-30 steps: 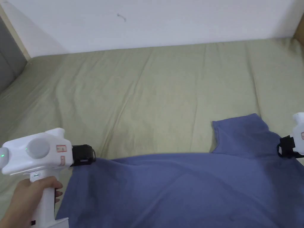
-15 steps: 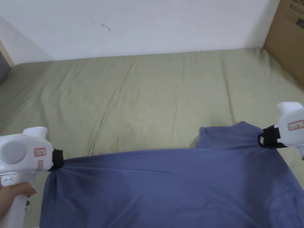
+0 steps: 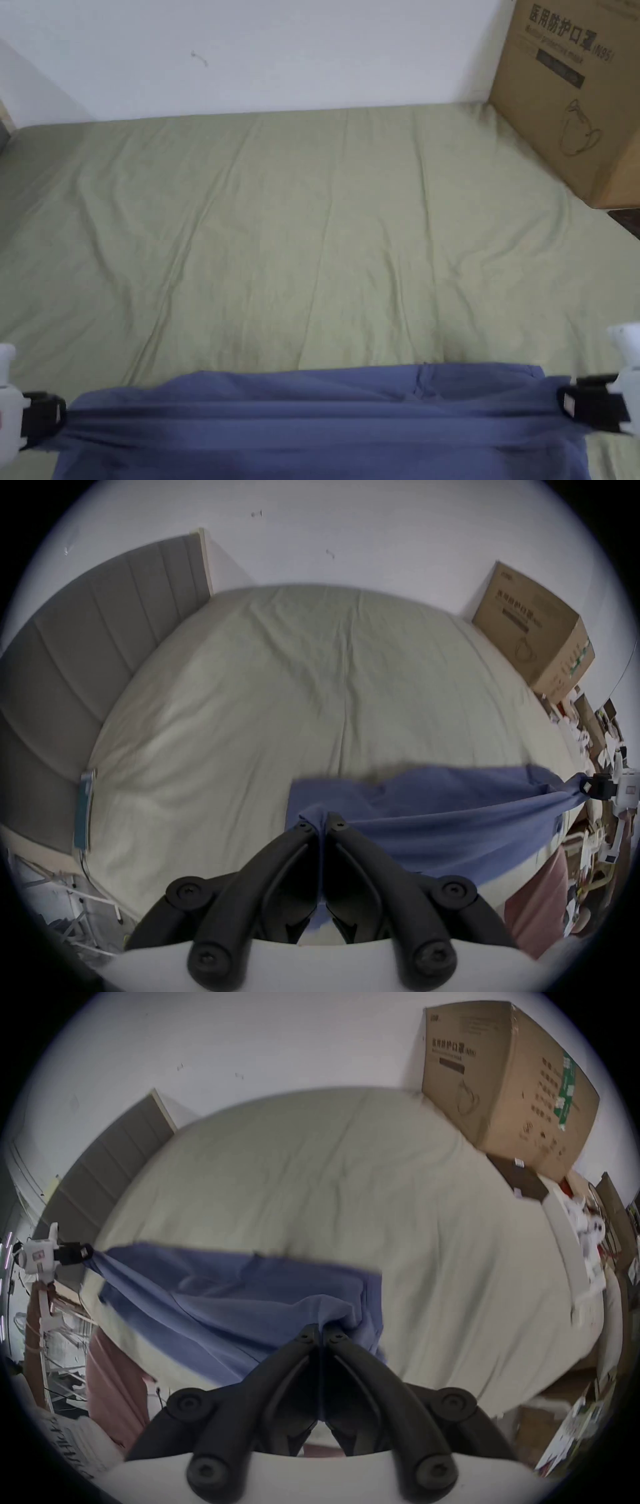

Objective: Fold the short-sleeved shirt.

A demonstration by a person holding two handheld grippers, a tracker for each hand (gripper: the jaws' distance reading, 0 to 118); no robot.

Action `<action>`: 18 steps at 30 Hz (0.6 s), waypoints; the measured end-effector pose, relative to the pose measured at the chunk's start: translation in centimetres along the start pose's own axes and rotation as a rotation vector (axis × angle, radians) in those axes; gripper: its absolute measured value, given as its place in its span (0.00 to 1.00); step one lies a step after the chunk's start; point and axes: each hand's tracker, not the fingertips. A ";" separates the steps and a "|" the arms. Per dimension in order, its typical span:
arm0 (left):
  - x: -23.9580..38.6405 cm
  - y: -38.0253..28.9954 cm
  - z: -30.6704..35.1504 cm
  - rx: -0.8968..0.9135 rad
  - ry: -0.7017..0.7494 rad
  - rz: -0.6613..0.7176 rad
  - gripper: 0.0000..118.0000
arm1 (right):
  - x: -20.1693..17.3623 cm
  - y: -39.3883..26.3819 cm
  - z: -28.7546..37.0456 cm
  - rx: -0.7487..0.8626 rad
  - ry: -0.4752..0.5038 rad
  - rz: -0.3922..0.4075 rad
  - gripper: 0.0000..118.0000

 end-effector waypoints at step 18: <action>-0.6 -3.1 4.0 0.126 -0.108 0.206 0.00 | -11.7 -1.5 1.4 0.259 0.069 0.020 0.08</action>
